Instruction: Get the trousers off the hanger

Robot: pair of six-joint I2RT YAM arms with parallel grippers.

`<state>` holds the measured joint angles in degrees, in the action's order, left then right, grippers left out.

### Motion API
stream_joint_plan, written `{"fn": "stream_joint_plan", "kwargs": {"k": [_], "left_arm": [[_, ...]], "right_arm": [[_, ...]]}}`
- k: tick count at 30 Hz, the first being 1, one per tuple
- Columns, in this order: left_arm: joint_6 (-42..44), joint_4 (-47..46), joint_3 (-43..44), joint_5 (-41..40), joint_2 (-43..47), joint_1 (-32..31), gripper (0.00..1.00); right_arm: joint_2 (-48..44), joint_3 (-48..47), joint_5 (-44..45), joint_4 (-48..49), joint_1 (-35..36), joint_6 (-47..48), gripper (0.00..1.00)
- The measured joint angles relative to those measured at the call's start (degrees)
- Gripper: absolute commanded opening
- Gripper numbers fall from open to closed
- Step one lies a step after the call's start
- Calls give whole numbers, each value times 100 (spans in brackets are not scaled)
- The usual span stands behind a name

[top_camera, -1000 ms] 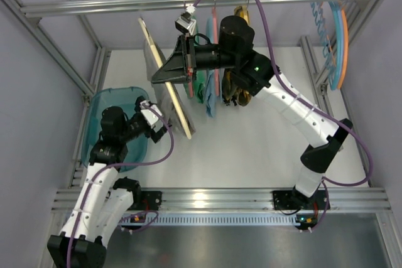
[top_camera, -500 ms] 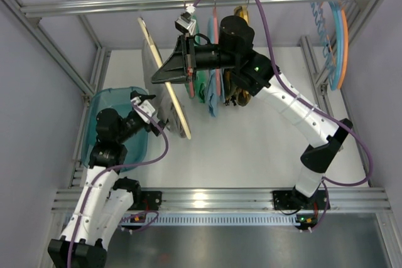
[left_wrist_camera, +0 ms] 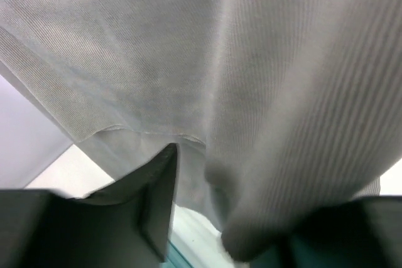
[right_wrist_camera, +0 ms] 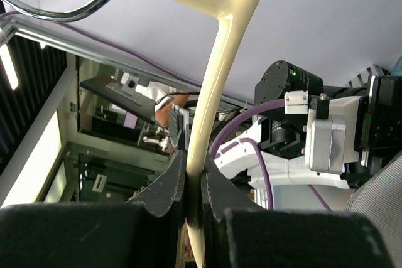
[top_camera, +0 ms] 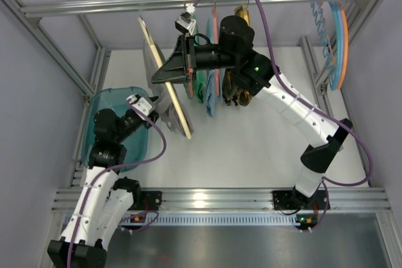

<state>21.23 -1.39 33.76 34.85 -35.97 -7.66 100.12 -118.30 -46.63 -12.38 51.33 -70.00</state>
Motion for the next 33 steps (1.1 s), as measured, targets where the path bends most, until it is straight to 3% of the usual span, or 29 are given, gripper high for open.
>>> {"fn": "stream_joint_plan", "kwargs": {"k": [6, 13, 22, 33], "left_arm": [[-385, -37, 236, -2, -125, 0, 0], [-1150, -4, 824, -168, -11, 0, 0], [-2546, 192, 2376, -612, -44, 0, 0], [-3775, 619, 4306, -1287, -944, -4, 0]], "right_arm": [[0, 0, 0, 2, 0, 4, 0], [0, 50, 2, 2, -15, 127, 0], [-66, 608, -2, -2, -140, 509, 0], [-267, 1377, -63, 15, -212, 935, 0]]}}
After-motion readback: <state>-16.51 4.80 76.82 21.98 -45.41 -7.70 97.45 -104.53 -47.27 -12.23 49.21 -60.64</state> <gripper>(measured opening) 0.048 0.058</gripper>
